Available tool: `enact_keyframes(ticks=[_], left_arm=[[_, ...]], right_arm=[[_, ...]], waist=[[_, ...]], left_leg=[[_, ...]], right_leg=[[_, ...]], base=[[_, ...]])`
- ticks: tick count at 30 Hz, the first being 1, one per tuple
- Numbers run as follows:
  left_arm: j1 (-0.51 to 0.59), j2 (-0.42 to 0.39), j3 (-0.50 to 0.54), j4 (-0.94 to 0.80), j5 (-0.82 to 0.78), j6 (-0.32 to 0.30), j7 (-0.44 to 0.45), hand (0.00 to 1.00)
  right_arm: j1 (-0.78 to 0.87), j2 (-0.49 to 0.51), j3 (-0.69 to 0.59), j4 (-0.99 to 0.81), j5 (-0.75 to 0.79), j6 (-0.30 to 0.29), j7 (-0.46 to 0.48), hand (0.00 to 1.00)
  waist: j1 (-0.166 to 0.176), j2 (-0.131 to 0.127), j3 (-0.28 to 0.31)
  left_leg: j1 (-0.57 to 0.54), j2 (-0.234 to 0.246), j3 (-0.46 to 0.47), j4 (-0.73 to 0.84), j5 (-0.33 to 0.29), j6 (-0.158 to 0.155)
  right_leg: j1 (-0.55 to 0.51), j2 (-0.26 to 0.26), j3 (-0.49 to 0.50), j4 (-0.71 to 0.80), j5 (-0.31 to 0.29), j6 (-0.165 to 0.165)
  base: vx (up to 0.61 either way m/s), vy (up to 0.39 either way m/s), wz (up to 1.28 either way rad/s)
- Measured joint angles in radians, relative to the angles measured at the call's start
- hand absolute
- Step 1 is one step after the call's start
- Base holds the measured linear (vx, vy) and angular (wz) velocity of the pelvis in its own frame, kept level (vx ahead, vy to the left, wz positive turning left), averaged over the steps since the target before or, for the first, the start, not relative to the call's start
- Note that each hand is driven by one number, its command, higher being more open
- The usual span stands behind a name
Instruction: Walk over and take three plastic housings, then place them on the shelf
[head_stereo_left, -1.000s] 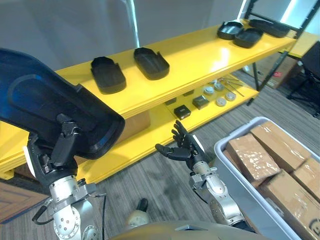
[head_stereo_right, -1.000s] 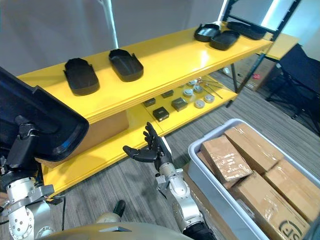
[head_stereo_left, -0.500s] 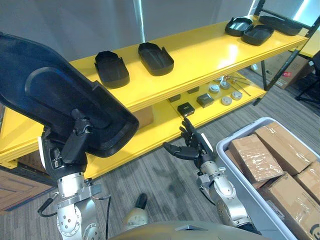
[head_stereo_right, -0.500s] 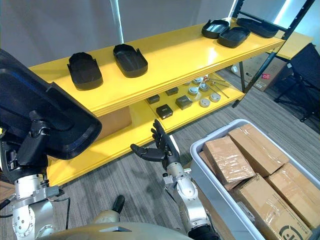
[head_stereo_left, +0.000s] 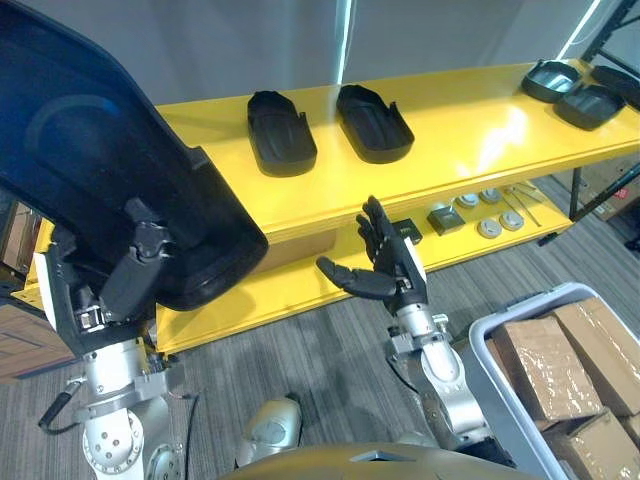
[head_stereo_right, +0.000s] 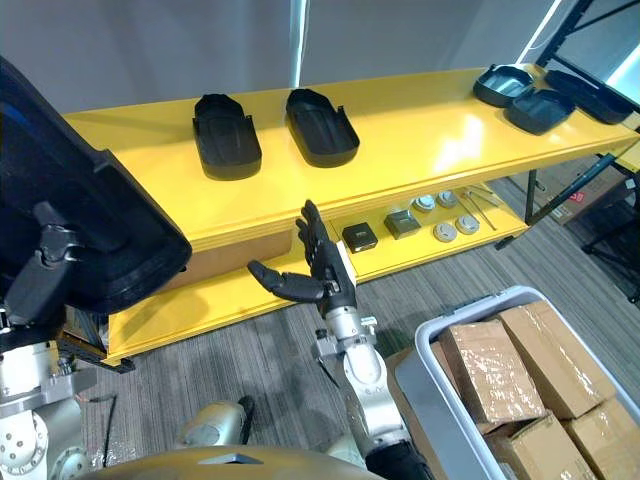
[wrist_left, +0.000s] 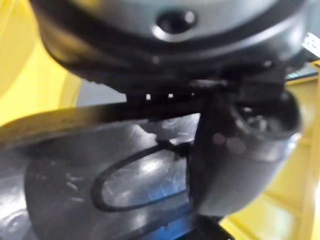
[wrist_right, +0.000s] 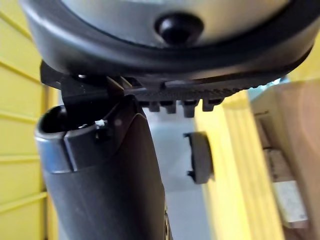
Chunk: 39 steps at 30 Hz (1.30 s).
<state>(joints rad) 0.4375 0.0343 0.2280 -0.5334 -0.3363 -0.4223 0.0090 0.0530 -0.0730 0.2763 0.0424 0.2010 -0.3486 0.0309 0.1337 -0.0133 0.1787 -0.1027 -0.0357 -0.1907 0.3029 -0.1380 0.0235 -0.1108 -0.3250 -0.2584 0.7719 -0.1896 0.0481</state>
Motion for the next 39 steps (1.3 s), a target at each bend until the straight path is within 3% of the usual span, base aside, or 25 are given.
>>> enact_keyframes(ticks=[1,2,4,7,8,9,10,12,13,15,18,23,24,25,27,28,29,31,32,33,34,35,37,39], left_arm=[[-0.032,0.005,0.001,0.019,-0.007,0.000,0.007,0.00],[-0.051,0.009,-0.002,0.029,-0.010,0.000,0.008,0.00],[-0.116,0.038,-0.026,0.075,-0.011,0.000,0.003,0.00],[-0.124,0.057,-0.028,0.117,-0.012,0.000,-0.001,0.00],[-0.122,0.066,-0.024,0.118,-0.014,0.000,0.001,0.00],[-0.126,0.051,-0.026,0.130,-0.015,-0.001,0.002,0.00],[-0.111,0.036,-0.038,0.132,-0.015,0.009,0.004,0.00],[-0.116,0.032,-0.047,0.131,-0.015,0.012,-0.009,0.00],[-0.124,0.025,-0.063,0.131,-0.015,0.012,-0.029,0.00],[-0.125,0.013,-0.091,0.131,-0.013,0.012,-0.044,0.00],[-0.123,0.012,-0.132,0.131,-0.010,0.012,-0.046,0.00],[-0.115,0.006,-0.139,0.131,-0.008,0.030,-0.039,0.00],[-0.116,0.000,-0.146,0.131,-0.004,0.033,-0.037,0.00],[-0.116,0.001,-0.153,0.130,0.002,0.033,-0.036,0.00],[-0.108,0.001,-0.159,0.130,0.035,0.034,-0.042,0.00],[-0.106,0.001,-0.159,0.130,0.037,0.034,-0.042,0.00],[-0.099,0.000,-0.160,0.130,0.046,0.033,-0.042,0.00],[-0.080,0.000,-0.163,0.130,0.072,0.033,-0.041,0.00],[-0.062,-0.001,-0.169,0.130,0.080,0.033,-0.043,0.00],[-0.052,0.000,-0.177,0.129,0.083,0.029,-0.046,0.00],[-0.066,0.015,-0.173,0.133,0.084,0.028,-0.062,0.00],[-0.068,0.024,-0.174,0.134,0.085,0.028,-0.062,0.00],[-0.086,0.050,-0.164,0.136,0.108,0.045,-0.066,0.00],[-0.093,0.071,-0.140,0.140,0.112,0.063,-0.085,0.00]], right_arm=[[-0.033,-0.007,-0.004,-0.004,0.000,-0.016,-0.013,1.00],[-0.047,-0.010,-0.011,-0.015,-0.001,-0.021,-0.020,1.00],[-0.080,-0.036,-0.053,-0.080,0.000,-0.037,-0.062,1.00],[-0.100,-0.063,-0.111,-0.108,0.002,-0.039,-0.067,1.00],[-0.114,-0.075,-0.149,-0.125,0.011,-0.040,-0.056,1.00],[-0.122,-0.090,-0.167,-0.126,0.014,-0.043,-0.049,1.00],[-0.133,-0.113,-0.193,-0.126,0.019,-0.046,-0.037,1.00],[-0.152,-0.133,-0.225,-0.126,0.022,-0.047,-0.037,1.00],[-0.144,-0.137,-0.253,-0.127,0.032,-0.047,-0.037,1.00],[-0.131,-0.132,-0.270,-0.132,0.052,-0.044,-0.037,1.00],[-0.097,-0.123,-0.290,-0.186,0.072,-0.032,-0.017,1.00],[-0.012,-0.075,-0.286,-0.261,0.122,0.003,0.071,1.00],[-0.005,-0.077,-0.288,-0.261,0.123,0.010,0.074,1.00],[-0.003,-0.073,-0.287,-0.261,0.123,0.011,0.075,1.00],[-0.002,-0.057,-0.296,-0.258,0.123,0.011,0.072,1.00],[-0.002,-0.052,-0.294,-0.255,0.124,0.010,0.072,1.00],[-0.002,-0.049,-0.285,-0.242,0.140,0.007,0.070,1.00],[-0.002,-0.052,-0.277,-0.230,0.171,-0.002,0.070,1.00],[-0.002,-0.051,-0.275,-0.223,0.178,-0.014,0.066,1.00],[0.001,-0.050,-0.273,-0.215,0.178,-0.030,0.060,1.00],[0.002,-0.029,-0.266,-0.184,0.180,-0.049,0.043,1.00],[0.004,-0.014,-0.256,-0.170,0.179,-0.047,0.030,1.00],[0.011,0.002,-0.199,-0.125,0.178,-0.042,-0.004,1.00],[0.006,0.018,-0.163,-0.113,0.170,-0.029,-0.009,1.00]], waist=[[-0.005,0.010,0.003],[-0.009,0.014,0.004],[-0.047,0.018,0.004],[-0.065,0.007,-0.002],[-0.065,-0.030,-0.023],[-0.067,-0.019,-0.028],[-0.064,0.027,-0.044],[-0.060,0.068,-0.050],[-0.064,0.071,-0.051],[-0.071,0.069,-0.050],[-0.071,0.067,-0.049],[-0.086,0.053,-0.045],[-0.091,0.038,-0.033],[-0.093,0.038,-0.023],[-0.105,0.025,0.013],[-0.109,0.022,0.018],[-0.113,0.009,0.029],[-0.112,0.033,0.018],[-0.112,0.072,0.003],[-0.115,0.101,-0.014],[-0.116,0.085,-0.011],[-0.112,0.065,-0.003],[-0.099,0.054,0.004],[-0.065,0.056,0.011]], left_leg=[[0.031,0.001,-0.017,-0.019,-0.003,0.004],[0.041,-0.002,-0.032,-0.025,-0.005,0.006],[0.055,-0.029,-0.116,-0.021,-0.017,-0.002],[0.103,-0.060,-0.190,-0.014,-0.037,-0.022],[0.108,-0.091,-0.206,-0.012,-0.060,-0.038],[0.110,-0.080,-0.219,-0.005,-0.073,-0.045],[0.089,-0.036,-0.170,0.004,-0.082,-0.057],[0.073,0.031,-0.047,-0.024,-0.075,-0.063],[0.084,0.068,0.063,-0.074,-0.044,-0.082],[0.111,0.087,0.146,-0.123,-0.020,-0.076],[0.130,0.086,0.158,-0.155,-0.008,-0.074],[0.106,0.063,0.153,-0.119,-0.002,-0.078],[0.068,0.042,0.151,-0.072,-0.001,-0.093],[0.047,0.049,0.173,-0.034,-0.023,-0.073],[-0.028,0.159,0.200,0.089,-0.038,-0.095],[-0.034,0.185,0.196,0.099,-0.031,-0.104],[-0.028,0.224,0.175,0.092,-0.009,-0.111],[-0.011,0.240,0.138,0.088,0.009,-0.114],[0.012,0.231,0.135,0.085,0.008,-0.119],[0.033,0.219,0.154,0.064,-0.033,-0.160],[0.047,0.175,0.193,0.068,-0.093,-0.211],[0.038,0.150,0.212,0.098,-0.101,-0.189],[-0.029,0.132,0.236,0.217,-0.169,-0.135],[0.001,0.136,0.296,0.168,-0.156,-0.093]], right_leg=[[-0.015,0.068,0.027,-0.087,-0.033,-0.011],[-0.026,0.101,0.054,-0.134,-0.037,-0.009],[-0.078,0.194,0.208,-0.267,-0.025,0.013],[-0.073,0.193,0.229,-0.356,0.003,0.018],[-0.066,0.171,0.215,-0.435,0.115,0.003],[-0.054,0.173,0.198,-0.431,0.113,0.025],[-0.022,0.198,0.152,-0.492,0.127,0.009],[0.010,0.230,0.107,-0.566,0.154,-0.011],[0.037,0.236,0.072,-0.597,0.157,-0.015],[0.064,0.240,0.049,-0.615,0.156,-0.017],[0.085,0.240,0.043,-0.637,0.156,-0.017],[0.104,0.209,0.014,-0.658,0.156,-0.015],[0.108,0.174,0.004,-0.662,0.157,-0.012],[0.111,0.163,-0.006,-0.660,0.160,-0.008],[0.113,0.107,-0.022,-0.614,0.131,0.011],[0.112,0.086,-0.022,-0.596,0.121,0.024],[0.103,0.032,-0.006,-0.546,0.100,0.057],[0.082,-0.008,0.024,-0.522,0.089,0.091],[0.076,-0.028,0.054,-0.529,0.102,0.115],[0.077,-0.041,0.073,-0.542,0.120,0.144],[0.083,-0.098,0.106,-0.567,0.148,0.171],[0.093,-0.118,0.122,-0.591,0.174,0.151],[0.094,-0.125,0.098,-0.679,0.406,0.146],[0.081,-0.124,0.033,-0.712,0.515,0.116]], base=[[0.24,0.043,0.48],[0.22,-0.007,0.79],[0.27,-0.101,1.34],[0.28,-0.198,1.04],[0.42,-0.368,0.94],[0.38,-0.336,0.94],[0.22,-0.185,0.61],[0.23,-0.187,0.64],[0.18,-0.149,0.59],[0.12,-0.095,0.43],[0.06,-0.030,0.11],[-0.01,0.053,0.20],[-0.06,0.097,0.43],[-0.11,0.127,0.58],[-0.13,0.157,0.48],[-0.14,0.325,0.22],[-0.11,0.338,0.01],[-0.10,0.479,-0.29],[-0.05,0.619,-0.45],[0.00,0.675,-0.36],[0.02,0.667,-0.22],[0.00,0.594,-0.25],[-0.07,0.576,-0.26],[-0.06,0.454,-0.50]])
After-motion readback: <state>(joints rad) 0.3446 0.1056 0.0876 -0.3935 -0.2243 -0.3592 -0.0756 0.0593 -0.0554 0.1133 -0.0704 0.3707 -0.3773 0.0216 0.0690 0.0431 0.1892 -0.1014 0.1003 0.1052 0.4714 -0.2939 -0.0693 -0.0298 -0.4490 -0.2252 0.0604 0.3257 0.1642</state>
